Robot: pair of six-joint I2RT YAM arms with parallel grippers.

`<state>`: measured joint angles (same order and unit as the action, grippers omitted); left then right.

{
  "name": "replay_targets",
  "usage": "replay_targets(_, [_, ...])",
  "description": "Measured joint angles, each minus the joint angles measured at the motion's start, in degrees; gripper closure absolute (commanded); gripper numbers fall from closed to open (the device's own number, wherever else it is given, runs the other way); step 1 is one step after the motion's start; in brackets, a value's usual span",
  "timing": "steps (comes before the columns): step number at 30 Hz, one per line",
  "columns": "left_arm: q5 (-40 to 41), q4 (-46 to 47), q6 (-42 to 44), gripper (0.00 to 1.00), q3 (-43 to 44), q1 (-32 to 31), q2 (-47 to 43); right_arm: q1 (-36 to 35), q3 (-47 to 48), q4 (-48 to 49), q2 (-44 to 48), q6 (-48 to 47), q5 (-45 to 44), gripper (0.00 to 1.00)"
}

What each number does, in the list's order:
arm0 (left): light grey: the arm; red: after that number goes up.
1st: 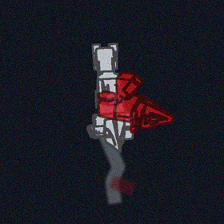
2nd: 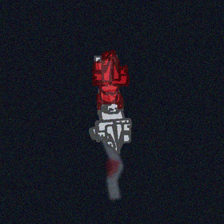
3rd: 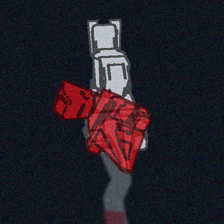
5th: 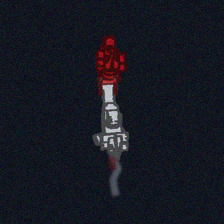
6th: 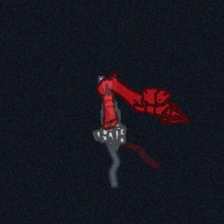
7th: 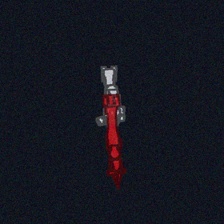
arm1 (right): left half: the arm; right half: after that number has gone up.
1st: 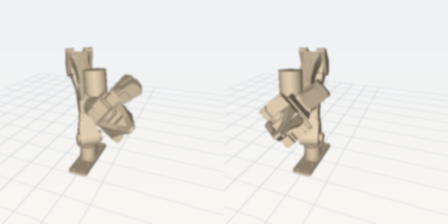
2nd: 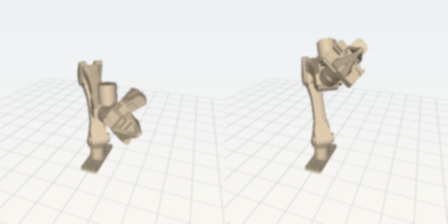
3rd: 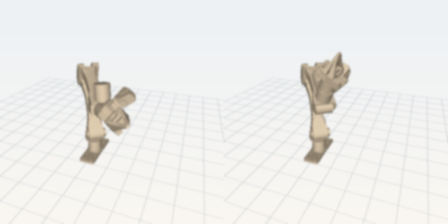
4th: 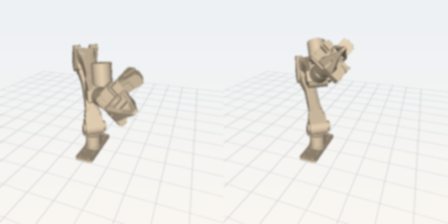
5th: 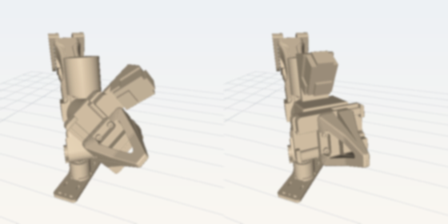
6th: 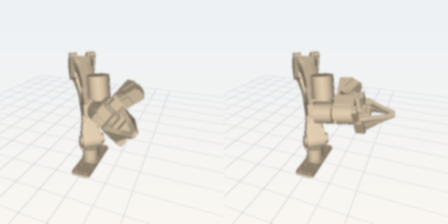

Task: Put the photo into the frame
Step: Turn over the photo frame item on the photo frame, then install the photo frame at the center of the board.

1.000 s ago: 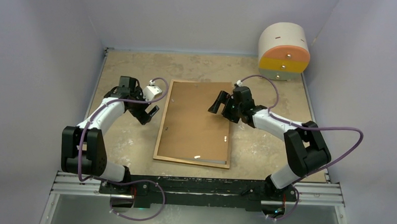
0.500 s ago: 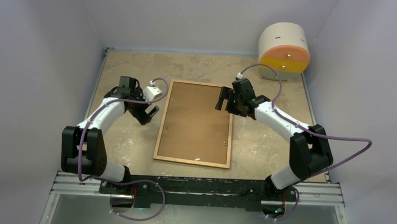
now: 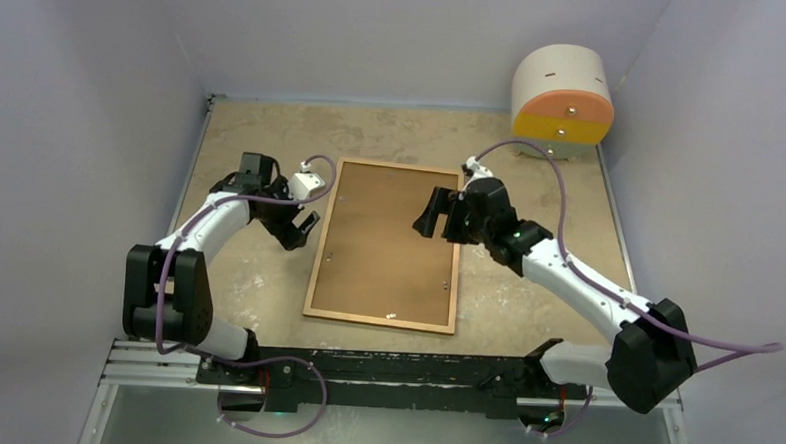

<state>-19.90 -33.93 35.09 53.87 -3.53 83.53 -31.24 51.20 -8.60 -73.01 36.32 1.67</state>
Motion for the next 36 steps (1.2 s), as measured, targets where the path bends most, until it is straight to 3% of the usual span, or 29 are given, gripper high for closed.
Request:
replay_targets(5, [-1.03, 0.44, -0.24, 0.21, -0.11, -1.99, 2.03, -8.22, -6.36, 4.81, 1.05, 2.62, 1.09, 0.27])
replay_targets(9, [-2.4, 0.9, -1.05, 0.34, -0.11, -2.64, 4.52, -10.4, -8.57, 8.7, -1.2, 5.33, 2.64, 0.42])
replay_targets(15, [-5.09, 1.57, -1.62, 0.38, -0.35, -2.67, 8.5, -11.91, -8.55, 18.84, -9.42, 10.29, 5.05, 0.46])
replay_targets(22, [-7.43, 2.03, -1.44, 0.57, -1.03, -3.04, 9.75, -15.04, -7.3, 26.97, -18.69, 15.28, 6.93, 0.57])
replay_targets(36, [-12.41, 1.97, -1.2, 0.72, -0.39, -3.02, 12.11, -21.14, 7.3, 30.4, -34.18, 17.03, 6.88, 0.6])
